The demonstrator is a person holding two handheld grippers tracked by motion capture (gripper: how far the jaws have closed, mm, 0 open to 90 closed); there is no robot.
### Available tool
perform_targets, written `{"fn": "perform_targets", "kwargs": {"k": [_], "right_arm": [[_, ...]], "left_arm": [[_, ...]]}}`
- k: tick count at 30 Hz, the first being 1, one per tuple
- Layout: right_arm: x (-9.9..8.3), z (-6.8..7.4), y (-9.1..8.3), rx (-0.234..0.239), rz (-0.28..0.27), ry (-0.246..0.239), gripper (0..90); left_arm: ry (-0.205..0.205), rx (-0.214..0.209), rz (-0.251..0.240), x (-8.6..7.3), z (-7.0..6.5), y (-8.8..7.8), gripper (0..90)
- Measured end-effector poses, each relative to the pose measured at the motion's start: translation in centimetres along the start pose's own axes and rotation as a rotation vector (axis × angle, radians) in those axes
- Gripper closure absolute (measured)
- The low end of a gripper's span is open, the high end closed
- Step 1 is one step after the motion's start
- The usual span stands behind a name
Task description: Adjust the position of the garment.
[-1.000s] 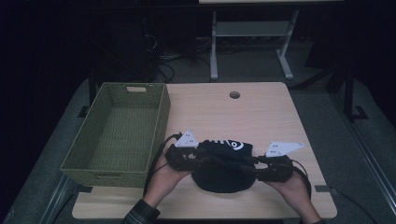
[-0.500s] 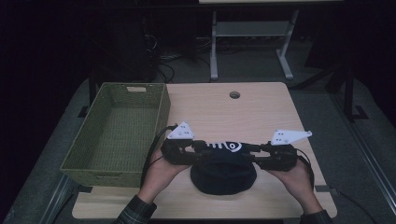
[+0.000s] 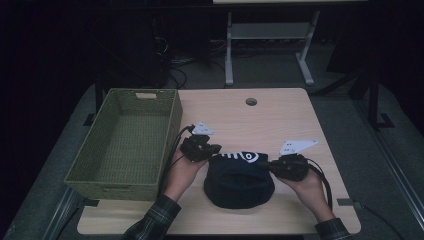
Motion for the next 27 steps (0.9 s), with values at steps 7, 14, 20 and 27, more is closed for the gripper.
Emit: {"fn": "perform_targets", "kwargs": {"k": [7,14,20,27], "right_arm": [[-1.7,1.8,0.3,0.04,0.035,-0.01,89.8],[-4.2,3.5,1.5,0.058,0.12,-0.016,89.9],[-5.5,4.5,2.7,0.07,0.168,-0.025,90.0],[-5.5,6.9,4.3,0.116,0.177,-0.069,90.0]], "left_arm": [[0.028,-0.05,0.057,-1.4,-1.2,1.7,89.7],[0.053,-0.059,0.119,-2.8,-1.7,3.4,89.9],[0.072,-0.071,0.136,-3.2,-1.5,4.4,90.0],[0.103,-0.094,0.165,-2.8,-1.4,5.6,90.0]]}}
Point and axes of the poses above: each handheld gripper's, and its own axes: y roughly forward along the jaws, x roughly out of its top, z roughly to its left, the point moved 10 cm from there along y, roughly forward along the jaws, and after that the axes turned 1 degree about y, right-handed, at the moved point
